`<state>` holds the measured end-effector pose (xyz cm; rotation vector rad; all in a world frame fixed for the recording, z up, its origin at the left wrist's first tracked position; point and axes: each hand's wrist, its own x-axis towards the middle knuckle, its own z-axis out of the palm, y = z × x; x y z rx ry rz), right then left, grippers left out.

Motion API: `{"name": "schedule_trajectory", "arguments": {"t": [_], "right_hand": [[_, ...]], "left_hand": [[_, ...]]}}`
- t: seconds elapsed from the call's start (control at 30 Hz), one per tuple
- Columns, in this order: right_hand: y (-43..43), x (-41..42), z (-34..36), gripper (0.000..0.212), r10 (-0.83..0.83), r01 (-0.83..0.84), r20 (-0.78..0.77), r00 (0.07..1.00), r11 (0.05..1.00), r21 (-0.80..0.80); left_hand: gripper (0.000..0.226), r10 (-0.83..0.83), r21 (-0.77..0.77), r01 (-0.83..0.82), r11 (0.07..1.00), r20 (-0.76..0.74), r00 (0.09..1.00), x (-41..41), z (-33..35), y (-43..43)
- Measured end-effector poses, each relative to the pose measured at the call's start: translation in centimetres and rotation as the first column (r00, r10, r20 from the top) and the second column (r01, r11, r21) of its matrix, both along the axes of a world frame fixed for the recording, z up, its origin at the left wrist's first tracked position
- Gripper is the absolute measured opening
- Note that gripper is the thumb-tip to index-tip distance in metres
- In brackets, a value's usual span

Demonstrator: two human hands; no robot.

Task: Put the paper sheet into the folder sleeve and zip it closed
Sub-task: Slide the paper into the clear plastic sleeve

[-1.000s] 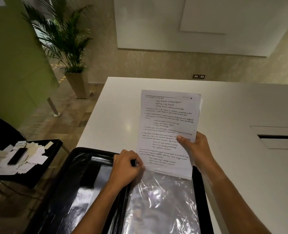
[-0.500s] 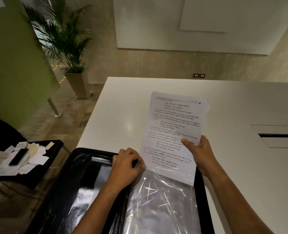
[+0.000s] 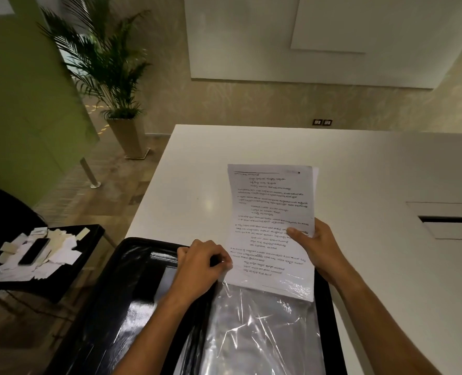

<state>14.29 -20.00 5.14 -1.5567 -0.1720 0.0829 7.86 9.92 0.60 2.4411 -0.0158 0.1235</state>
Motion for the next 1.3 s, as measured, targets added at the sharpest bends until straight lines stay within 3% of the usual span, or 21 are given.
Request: {"name": "schedule_trajectory", "arguments": {"t": [0.13, 0.23, 0.43, 0.57, 0.83, 1.03, 1.13, 1.3], "right_hand": [[0.1, -0.1, -0.7, 0.035, -0.005, 0.005, -0.021, 1.0, 1.0, 0.026], [0.2, -0.5, -1.5, 0.035, -0.011, 0.013, -0.04, 0.999, 0.999, 0.04], [0.2, -0.9, -2.4, 0.034, -0.038, 0.04, -0.051, 0.998, 0.999, 0.032], [0.0, -1.1, -2.7, 0.034, -0.031, 0.034, -0.065, 0.997, 0.998, 0.044], [-0.8, -1.5, -2.7, 0.042, 0.103, -0.086, -0.172, 0.98, 0.991, 0.099], [-1.5, -1.7, -2.3, 0.057, 0.192, -0.211, -0.229, 0.954, 0.975, -0.064], [-1.9, -1.5, -1.9, 0.043, 0.218, -0.232, -0.23, 0.948, 0.972, -0.034], [-1.7, -0.7, -2.0, 0.028, 0.072, -0.086, -0.182, 0.981, 0.994, -0.069]], "left_hand": [[0.016, 0.029, 0.115, -0.036, 0.993, 0.059, 0.998, -0.2, 0.2, -1.2], [0.03, -0.044, 0.19, 0.023, 0.981, 0.104, 0.994, -0.5, 0.5, -3.0], [0.033, -0.19, 0.038, 0.187, 0.982, 0.169, 0.967, -1.8, 0.9, -7.8], [0.029, -0.287, 0.052, 0.282, 0.958, 0.182, 0.941, -1.4, 1.6, -9.9], [0.019, -0.195, -0.076, 0.21, 0.975, 0.173, 0.965, -0.3, 2.0, -10.9], [0.015, -0.222, -0.083, 0.234, 0.969, 0.136, 0.966, 0.1, 1.8, -11.1], [0.012, -0.249, -0.104, 0.261, 0.96, 0.117, 0.961, 0.2, 1.9, -11.2], [0.013, -0.262, -0.132, 0.272, 0.953, 0.089, 0.961, 0.4, 2.1, -11.1]]}}
